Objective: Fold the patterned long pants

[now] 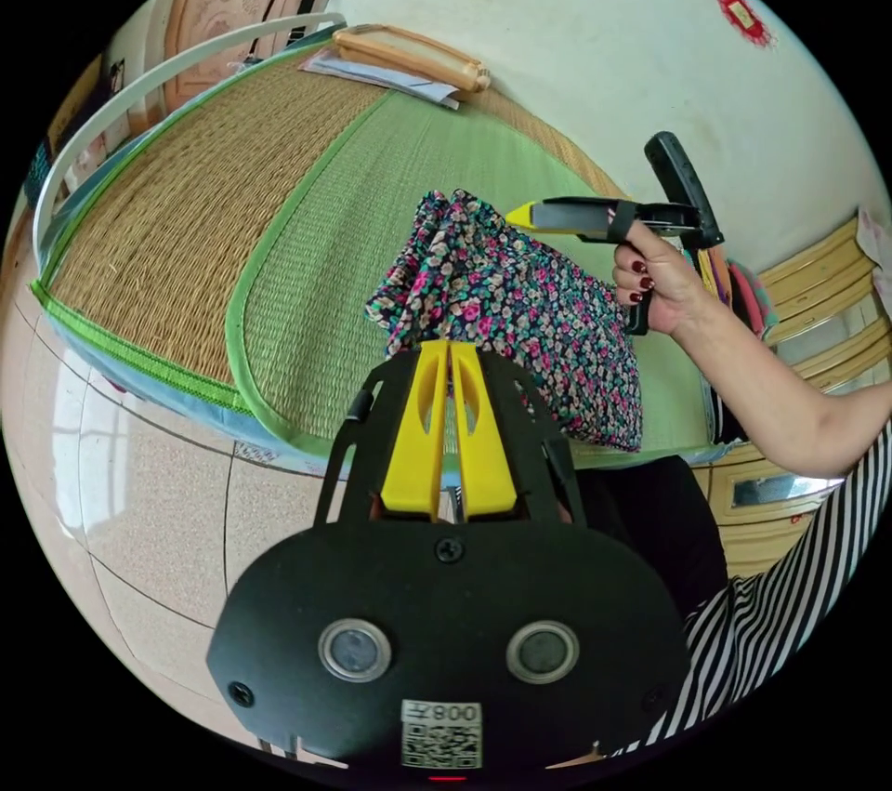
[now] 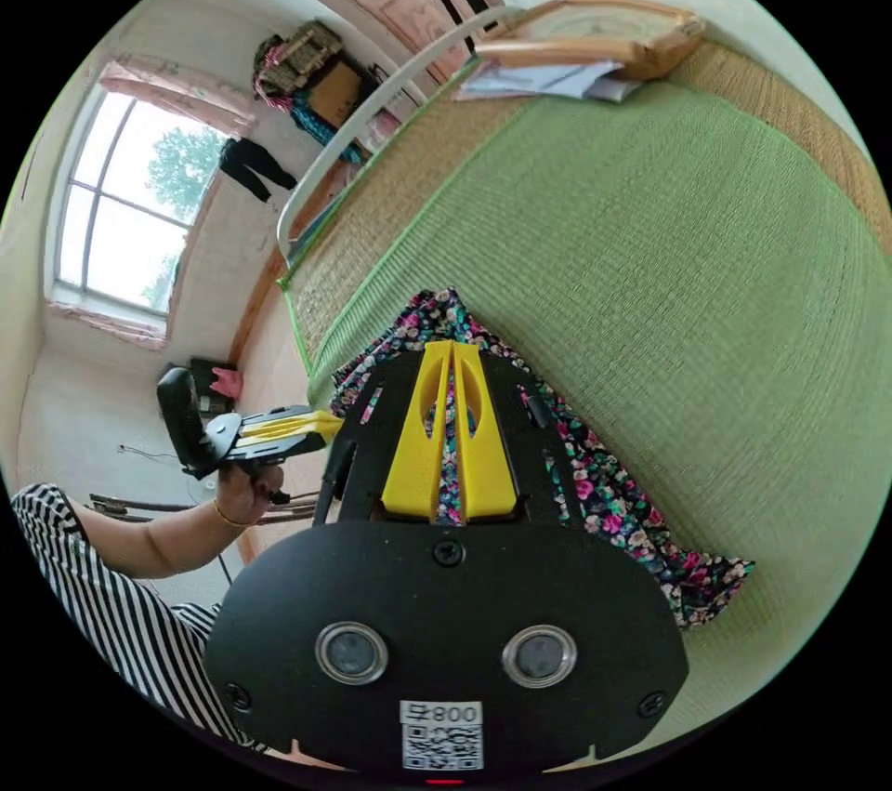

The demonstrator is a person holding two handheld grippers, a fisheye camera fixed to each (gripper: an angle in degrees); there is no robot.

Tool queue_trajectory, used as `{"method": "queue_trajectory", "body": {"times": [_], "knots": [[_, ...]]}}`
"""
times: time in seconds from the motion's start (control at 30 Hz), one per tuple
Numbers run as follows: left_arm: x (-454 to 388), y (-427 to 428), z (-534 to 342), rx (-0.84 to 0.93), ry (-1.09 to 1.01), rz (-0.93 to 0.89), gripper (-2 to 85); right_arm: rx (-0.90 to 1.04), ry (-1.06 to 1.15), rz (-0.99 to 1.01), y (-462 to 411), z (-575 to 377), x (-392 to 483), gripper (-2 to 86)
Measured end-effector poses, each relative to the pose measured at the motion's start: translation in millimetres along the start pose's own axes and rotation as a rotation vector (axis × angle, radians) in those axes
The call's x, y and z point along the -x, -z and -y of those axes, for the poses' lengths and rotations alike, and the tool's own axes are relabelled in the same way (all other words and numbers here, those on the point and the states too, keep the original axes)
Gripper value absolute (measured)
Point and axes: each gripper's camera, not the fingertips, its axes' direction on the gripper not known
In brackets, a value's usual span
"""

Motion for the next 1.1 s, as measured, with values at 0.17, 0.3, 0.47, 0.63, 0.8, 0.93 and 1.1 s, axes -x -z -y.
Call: {"method": "queue_trajectory", "body": {"times": [0.17, 0.3, 0.47, 0.63, 0.8, 0.93, 1.1], "knots": [[-18.3, 0.7, 6.3, 0.020, 0.010, -0.074, 0.1, -0.008, -0.024, 0.022, 25.5, -68.8, -13.7, 0.1], [-37.6, -5.4, 12.4, 0.056, -0.036, -0.104, 0.1, 0.028, -0.099, 0.003, 36.1, -141.7, -34.8, 0.1], [-45.8, -15.2, 26.2, 0.107, -0.001, -0.115, 0.1, 0.123, -0.263, 0.046, 16.0, -233.3, -69.8, 0.0], [-69.7, -5.0, 33.3, 0.103, -0.044, -0.083, 0.1, 0.129, -0.277, 0.082, 1.5, -274.7, -77.9, 0.0], [-104.9, -14.1, 34.6, 0.165, -0.111, -0.179, 0.2, 0.086, -0.345, 0.169, -12.5, -305.9, -110.6, 0.1], [-148.1, -39.5, 37.9, 0.297, -0.205, -0.292, 0.4, 0.062, -0.358, 0.198, -13.4, -329.6, -130.4, 0.1], [-186.2, -74.8, 48.7, 0.484, -0.265, -0.281, 0.9, -0.037, -0.423, 0.339, -13.9, -362.5, -168.3, 0.6]]}}
